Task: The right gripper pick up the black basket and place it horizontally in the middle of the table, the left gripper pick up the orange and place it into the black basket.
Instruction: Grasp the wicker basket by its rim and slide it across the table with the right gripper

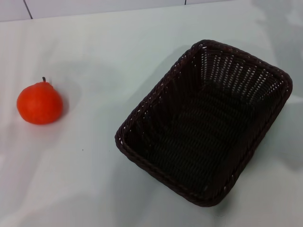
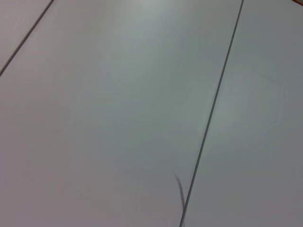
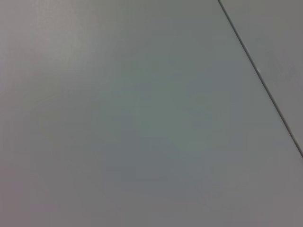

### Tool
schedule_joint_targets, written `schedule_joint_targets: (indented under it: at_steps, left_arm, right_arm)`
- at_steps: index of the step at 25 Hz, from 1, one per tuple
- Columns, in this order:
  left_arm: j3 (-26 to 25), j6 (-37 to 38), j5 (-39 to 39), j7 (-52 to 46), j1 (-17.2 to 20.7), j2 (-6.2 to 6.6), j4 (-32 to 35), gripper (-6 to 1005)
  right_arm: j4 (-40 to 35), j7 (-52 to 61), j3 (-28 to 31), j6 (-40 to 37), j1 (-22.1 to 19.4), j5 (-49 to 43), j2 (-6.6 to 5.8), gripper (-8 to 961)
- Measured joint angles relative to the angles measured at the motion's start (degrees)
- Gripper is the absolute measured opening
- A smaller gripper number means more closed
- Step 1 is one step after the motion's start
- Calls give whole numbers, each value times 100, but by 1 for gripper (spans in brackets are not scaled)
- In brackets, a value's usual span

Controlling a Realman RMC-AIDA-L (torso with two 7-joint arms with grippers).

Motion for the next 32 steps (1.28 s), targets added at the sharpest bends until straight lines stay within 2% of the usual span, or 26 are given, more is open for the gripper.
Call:
schedule_joint_targets:
  at_steps: [11, 13, 16, 17, 18, 20, 21, 22, 23, 27, 32]
  left_arm:
    - [0, 4, 1, -1, 1, 0, 7, 765]
    - [0, 7, 2, -1, 1, 0, 8, 765]
    - [0, 9, 4, -8, -5, 4, 7, 765]
    - [0, 10, 4, -23, -5, 5, 2, 765]
    - [0, 10, 4, -39, -6, 6, -7, 765]
    - [-4, 17, 1, -64, -4, 7, -15, 765]
    - [-8, 24, 0, -70, -2, 7, -16, 765]
    - [-13, 33, 0, -71, -2, 8, -18, 764]
    - [-13, 39, 1, -71, -5, 8, -20, 764]
    - [-29, 59, 10, -71, -23, 17, -26, 764]
    - [-35, 118, 22, -71, -48, 18, -22, 764]
  right_arm:
    - [-6, 149, -96, -7, 1, -42, -18, 913]
    - [-77, 547, -398, -20, -19, -100, -71, 912]
    - [-367, 1599, -1110, -32, -80, -518, -275, 912]
    - [-367, 1599, -1110, -32, -80, -518, -275, 913]
    - [-629, 2443, -1544, -33, -106, -984, -448, 913]
    - [-1053, 3583, -2045, -5, -118, -1786, -690, 913]
    - [-1053, 3583, -2045, -5, -118, -1786, -690, 913]
    - [-1697, 4938, -2583, 179, -93, -2981, -978, 913]
    - [-1962, 5393, -2751, 288, -65, -3406, -1060, 913]
    - [-3036, 7072, -3100, 1013, 162, -5450, -1274, 914]
    - [-4016, 7898, -3072, 2343, 658, -7552, -1308, 913]
